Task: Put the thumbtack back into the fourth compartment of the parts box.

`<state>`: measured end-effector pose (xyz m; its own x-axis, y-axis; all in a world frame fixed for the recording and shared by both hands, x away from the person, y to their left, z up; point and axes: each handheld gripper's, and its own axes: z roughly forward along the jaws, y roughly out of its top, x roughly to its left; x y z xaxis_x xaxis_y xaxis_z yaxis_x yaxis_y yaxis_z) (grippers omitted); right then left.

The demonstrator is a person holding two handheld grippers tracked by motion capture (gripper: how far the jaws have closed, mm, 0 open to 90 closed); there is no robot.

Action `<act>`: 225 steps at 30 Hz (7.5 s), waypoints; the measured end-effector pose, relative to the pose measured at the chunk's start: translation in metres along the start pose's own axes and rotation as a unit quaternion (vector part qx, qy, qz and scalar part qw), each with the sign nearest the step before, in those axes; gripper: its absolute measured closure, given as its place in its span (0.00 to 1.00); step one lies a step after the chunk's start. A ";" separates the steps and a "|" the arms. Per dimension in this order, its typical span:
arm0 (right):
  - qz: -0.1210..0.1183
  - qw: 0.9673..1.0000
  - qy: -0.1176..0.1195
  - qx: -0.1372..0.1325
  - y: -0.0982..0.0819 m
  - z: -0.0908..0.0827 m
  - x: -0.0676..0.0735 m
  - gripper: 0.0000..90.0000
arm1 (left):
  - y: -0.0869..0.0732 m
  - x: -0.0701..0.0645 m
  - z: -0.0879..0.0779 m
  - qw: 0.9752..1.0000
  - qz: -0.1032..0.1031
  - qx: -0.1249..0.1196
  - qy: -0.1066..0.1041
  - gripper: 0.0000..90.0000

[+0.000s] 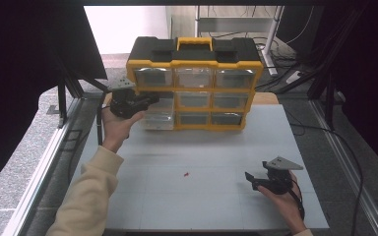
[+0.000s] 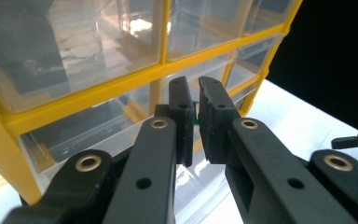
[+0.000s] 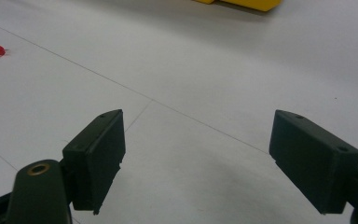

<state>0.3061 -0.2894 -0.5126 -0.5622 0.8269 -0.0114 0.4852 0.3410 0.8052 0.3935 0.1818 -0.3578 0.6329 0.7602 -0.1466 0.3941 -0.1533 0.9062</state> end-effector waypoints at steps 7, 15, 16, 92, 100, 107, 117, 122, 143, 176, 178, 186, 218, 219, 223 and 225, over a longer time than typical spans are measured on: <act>-0.001 1.000 -0.001 0.001 0.000 0.000 0.000 0.21 | -0.003 -0.005 0.006 1.000 -0.005 0.021 0.007 0.47; -0.005 1.000 0.000 0.002 0.000 0.001 0.001 0.21 | -0.009 -0.020 -0.004 0.999 0.015 0.015 -0.033 0.33; -0.006 1.000 0.000 0.002 0.000 0.001 0.001 0.21 | -0.010 -0.022 -0.006 0.999 0.018 0.013 -0.036 0.32; -0.009 1.000 -0.005 0.001 0.000 0.000 0.002 0.21 | -0.134 -0.094 0.046 0.973 0.060 0.196 -0.106 0.25; -0.011 1.000 -0.005 0.001 0.000 0.001 0.002 0.21 | -0.141 -0.099 0.066 0.966 0.068 0.227 -0.099 0.26; -0.013 1.000 -0.005 0.002 0.000 0.001 0.002 0.21 | -0.146 -0.102 0.082 0.959 0.087 0.257 -0.086 0.28; -0.014 1.000 -0.008 0.005 0.000 0.002 0.002 0.21 | -0.152 -0.104 0.096 0.948 0.113 0.290 -0.061 0.38; -0.013 1.000 -0.009 0.006 0.000 0.002 0.002 0.21 | -0.152 -0.103 0.100 0.946 0.116 0.297 -0.066 0.49; -0.014 1.000 -0.009 0.007 0.000 0.002 0.002 0.21 | -0.150 -0.108 0.105 0.939 0.127 0.309 -0.082 0.91; -0.013 1.000 -0.007 0.006 0.000 0.002 0.002 0.21 | -0.139 -0.087 0.082 0.961 0.069 0.243 -0.115 0.91; -0.013 1.000 -0.007 0.006 0.000 0.002 0.002 0.21 | -0.136 -0.084 0.078 0.963 0.063 0.232 -0.118 0.91; -0.013 1.000 -0.007 0.005 0.000 0.001 0.002 0.21 | -0.128 -0.076 0.060 0.972 0.048 0.195 -0.121 0.91; -0.012 1.000 -0.008 0.003 0.000 0.001 0.002 0.21 | -0.092 -0.058 -0.002 0.991 0.019 0.077 -0.110 0.91; -0.012 1.000 -0.008 0.003 0.000 0.001 0.002 0.21 | -0.091 -0.058 -0.004 0.991 0.018 0.073 -0.108 0.91; -0.013 1.000 -0.008 0.003 0.000 0.001 0.002 0.21 | -0.086 -0.054 -0.014 0.993 0.015 0.053 -0.105 0.91; -0.013 1.000 -0.008 0.003 0.000 0.001 0.001 0.21 | -0.084 -0.053 -0.018 0.994 0.013 0.043 -0.103 0.91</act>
<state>0.3058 -0.2879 -0.5135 -0.5634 0.8251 -0.0414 0.4747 0.3644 0.8012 0.3153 0.1656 -0.4189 0.7628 0.6118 -0.2095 0.4260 -0.2318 0.8745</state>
